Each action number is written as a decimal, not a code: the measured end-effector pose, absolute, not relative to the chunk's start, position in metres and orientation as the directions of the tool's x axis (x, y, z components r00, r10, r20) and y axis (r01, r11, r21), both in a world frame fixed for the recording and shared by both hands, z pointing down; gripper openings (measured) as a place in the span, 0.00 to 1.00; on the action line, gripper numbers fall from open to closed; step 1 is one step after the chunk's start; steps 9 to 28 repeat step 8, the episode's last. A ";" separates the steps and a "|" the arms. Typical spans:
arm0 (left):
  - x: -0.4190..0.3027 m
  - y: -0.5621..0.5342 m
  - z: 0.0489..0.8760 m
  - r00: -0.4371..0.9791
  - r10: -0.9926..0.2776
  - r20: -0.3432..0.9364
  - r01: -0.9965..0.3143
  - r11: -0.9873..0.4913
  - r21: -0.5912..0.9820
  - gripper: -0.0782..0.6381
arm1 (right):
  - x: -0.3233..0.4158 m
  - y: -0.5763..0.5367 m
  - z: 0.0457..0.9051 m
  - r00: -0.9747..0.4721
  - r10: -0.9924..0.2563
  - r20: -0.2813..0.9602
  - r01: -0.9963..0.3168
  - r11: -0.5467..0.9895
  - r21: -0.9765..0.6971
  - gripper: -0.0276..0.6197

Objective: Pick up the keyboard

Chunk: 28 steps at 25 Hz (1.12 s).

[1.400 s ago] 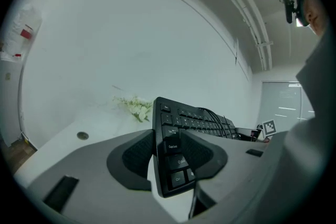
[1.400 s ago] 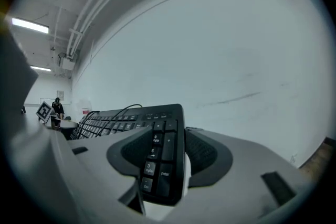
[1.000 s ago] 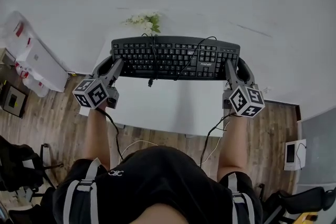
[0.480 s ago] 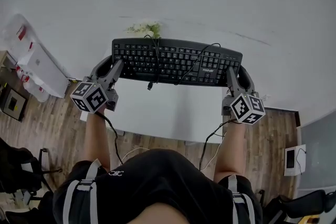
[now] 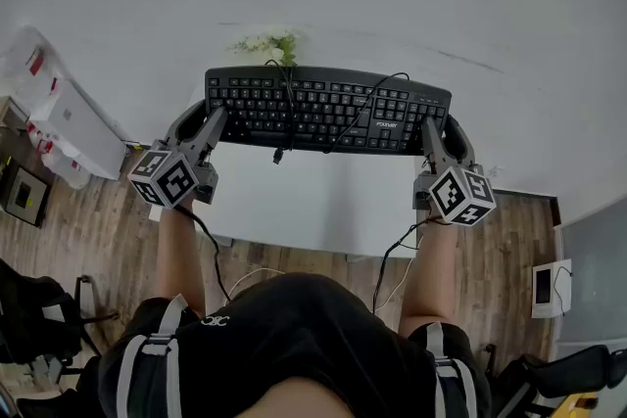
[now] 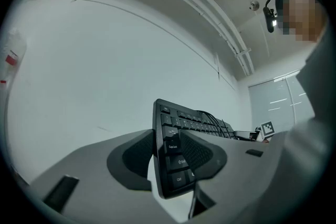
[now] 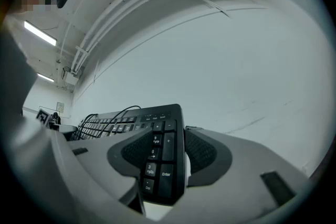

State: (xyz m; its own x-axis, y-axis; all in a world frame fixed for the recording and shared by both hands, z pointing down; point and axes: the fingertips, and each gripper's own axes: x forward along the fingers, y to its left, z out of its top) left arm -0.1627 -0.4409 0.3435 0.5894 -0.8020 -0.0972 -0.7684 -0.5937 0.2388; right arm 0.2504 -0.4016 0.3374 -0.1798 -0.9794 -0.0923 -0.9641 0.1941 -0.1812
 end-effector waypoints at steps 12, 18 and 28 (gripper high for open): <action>-0.163 -0.441 0.344 0.595 -0.800 -0.083 -0.765 -0.594 0.247 0.35 | 0.251 -0.399 0.341 -0.170 -0.983 -0.075 -0.964 0.182 -0.194 0.35; -0.163 -0.441 0.344 0.595 -0.800 -0.083 -0.765 -0.594 0.247 0.35 | 0.251 -0.399 0.341 -0.170 -0.983 -0.075 -0.964 0.182 -0.194 0.35; -0.163 -0.441 0.344 0.595 -0.800 -0.083 -0.765 -0.594 0.247 0.35 | 0.251 -0.399 0.341 -0.170 -0.983 -0.075 -0.964 0.182 -0.194 0.35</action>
